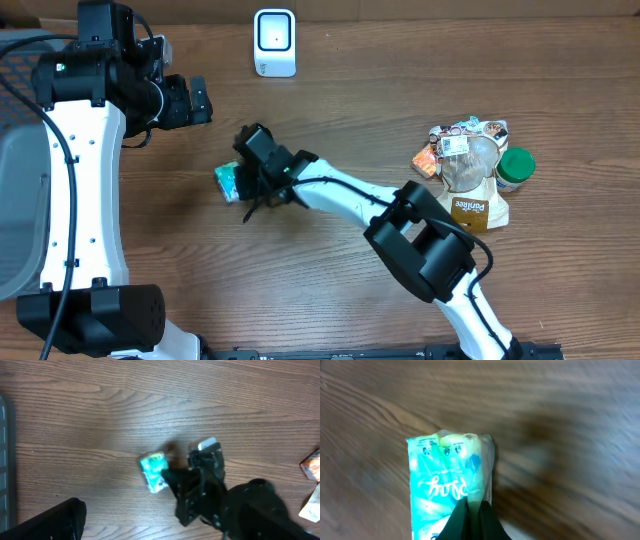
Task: Scan the item barcode
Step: 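Lower the right gripper and grasp the green tissue pack, then lift the green tissue pack and swing it toward the scanner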
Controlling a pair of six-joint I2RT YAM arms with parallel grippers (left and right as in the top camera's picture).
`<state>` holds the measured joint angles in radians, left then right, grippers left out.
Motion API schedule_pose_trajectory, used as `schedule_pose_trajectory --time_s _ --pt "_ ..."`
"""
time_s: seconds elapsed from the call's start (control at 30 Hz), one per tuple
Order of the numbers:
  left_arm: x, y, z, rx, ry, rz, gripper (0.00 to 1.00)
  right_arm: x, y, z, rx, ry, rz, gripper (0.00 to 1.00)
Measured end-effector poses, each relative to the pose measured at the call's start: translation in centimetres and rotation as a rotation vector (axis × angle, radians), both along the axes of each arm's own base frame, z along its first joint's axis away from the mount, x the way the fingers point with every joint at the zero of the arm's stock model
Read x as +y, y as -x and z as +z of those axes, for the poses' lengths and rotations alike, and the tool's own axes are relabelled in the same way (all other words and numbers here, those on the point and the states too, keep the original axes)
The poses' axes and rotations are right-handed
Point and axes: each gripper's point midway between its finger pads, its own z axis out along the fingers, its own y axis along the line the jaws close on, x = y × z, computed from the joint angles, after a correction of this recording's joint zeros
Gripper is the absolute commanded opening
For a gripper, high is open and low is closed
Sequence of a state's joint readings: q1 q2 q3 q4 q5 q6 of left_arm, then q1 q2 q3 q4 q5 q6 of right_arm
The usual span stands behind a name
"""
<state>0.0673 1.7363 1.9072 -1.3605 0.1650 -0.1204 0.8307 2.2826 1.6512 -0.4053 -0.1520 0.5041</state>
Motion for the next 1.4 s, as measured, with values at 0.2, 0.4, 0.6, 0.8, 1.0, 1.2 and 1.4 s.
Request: schedule_pose_trajectory --time_s 0.2,0.4,0.6,0.8,1.0,1.2,1.4 --pt "0.0 0.0 0.0 0.000 0.000 -0.001 1.00 -5.3 -1.1 2.9 0.156 -0.044 -0.009 0.04" --pt "0.0 0.0 0.0 0.000 0.000 0.000 1.00 -11.7 -2.6 10.8 0.228 -0.229 0.024 0.04" --pt "0.0 0.0 0.0 0.000 0.000 -0.001 1.00 -13.7 -0.8 16.6 0.317 -0.512 0.179 0.04" --pt "0.0 0.0 0.0 0.000 0.000 0.000 1.00 -15.4 0.2 22.1 0.367 -0.838 0.324 0.04" --pt "0.0 0.0 0.0 0.000 0.000 -0.001 0.99 -18.5 -0.3 23.5 0.457 -0.942 0.249 0.04" --pt "0.0 0.0 0.0 0.000 0.000 0.000 1.00 -21.4 -1.0 23.8 0.542 -0.985 0.132 0.04" --pt "0.0 0.0 0.0 0.000 0.000 0.000 0.99 -22.7 -1.5 23.9 0.550 -0.998 0.086 0.04"
